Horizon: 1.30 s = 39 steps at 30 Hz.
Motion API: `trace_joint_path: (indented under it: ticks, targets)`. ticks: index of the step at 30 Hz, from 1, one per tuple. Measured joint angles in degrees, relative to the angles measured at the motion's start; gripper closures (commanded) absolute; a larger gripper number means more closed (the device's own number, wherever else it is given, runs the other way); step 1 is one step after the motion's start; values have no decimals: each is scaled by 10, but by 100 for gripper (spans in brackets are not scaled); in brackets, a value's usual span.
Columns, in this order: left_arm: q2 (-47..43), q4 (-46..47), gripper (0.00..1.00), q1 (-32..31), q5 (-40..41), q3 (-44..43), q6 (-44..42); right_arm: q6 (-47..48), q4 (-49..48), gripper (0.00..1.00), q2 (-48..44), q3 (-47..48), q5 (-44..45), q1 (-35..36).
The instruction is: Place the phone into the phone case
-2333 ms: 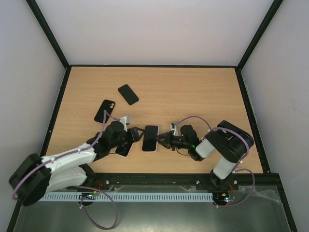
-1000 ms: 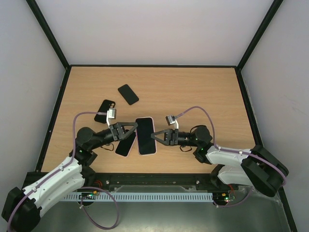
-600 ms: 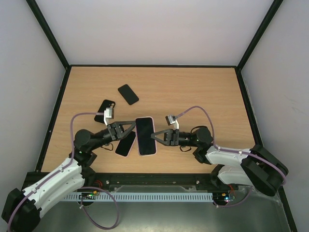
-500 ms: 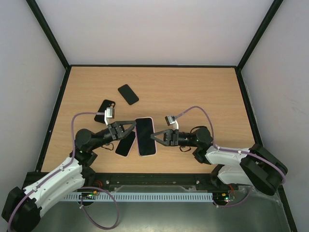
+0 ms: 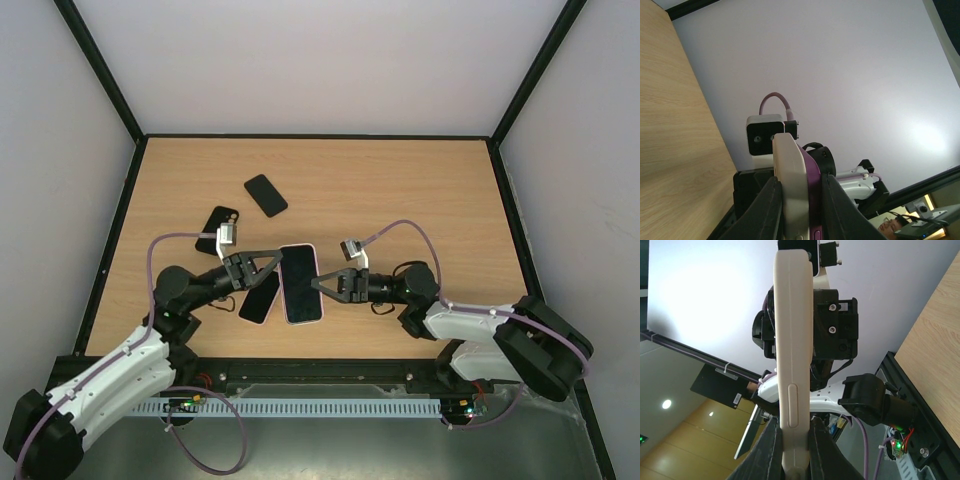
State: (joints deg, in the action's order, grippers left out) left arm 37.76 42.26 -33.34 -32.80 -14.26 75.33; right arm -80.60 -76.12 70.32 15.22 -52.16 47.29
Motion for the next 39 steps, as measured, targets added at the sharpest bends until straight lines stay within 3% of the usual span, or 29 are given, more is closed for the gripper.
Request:
trace_joint_path:
  ticks: [8, 13, 18, 21, 27, 30, 37, 39]
  targets:
    - [-14, -89, 97, 0, 5, -36, -31, 0, 0, 92, 3, 0, 6, 0]
    - [-26, -164, 72, 0, 16, -59, -61, 9, 13, 92, 3, 0, 14, 3]
    - [-32, -185, 62, 0, 20, -62, -82, 5, 12, 92, 3, 0, 16, 7]
    - [-33, -167, 63, 0, 17, -55, -83, 4, 12, 92, 1, 0, 15, 9]
    - [-26, -140, 90, 0, 10, -45, -80, 2, 12, 92, 1, -1, 16, 11]
    - [-24, -137, 97, 0, 9, -45, -79, 5, 11, 92, 1, -1, 17, 11]
    - [-17, -162, 98, 0, 10, -47, -93, 4, 16, 93, 2, -12, 25, 11]
    - [-16, -180, 91, 0, 12, -54, -100, 6, 21, 94, 2, -12, 28, 11]
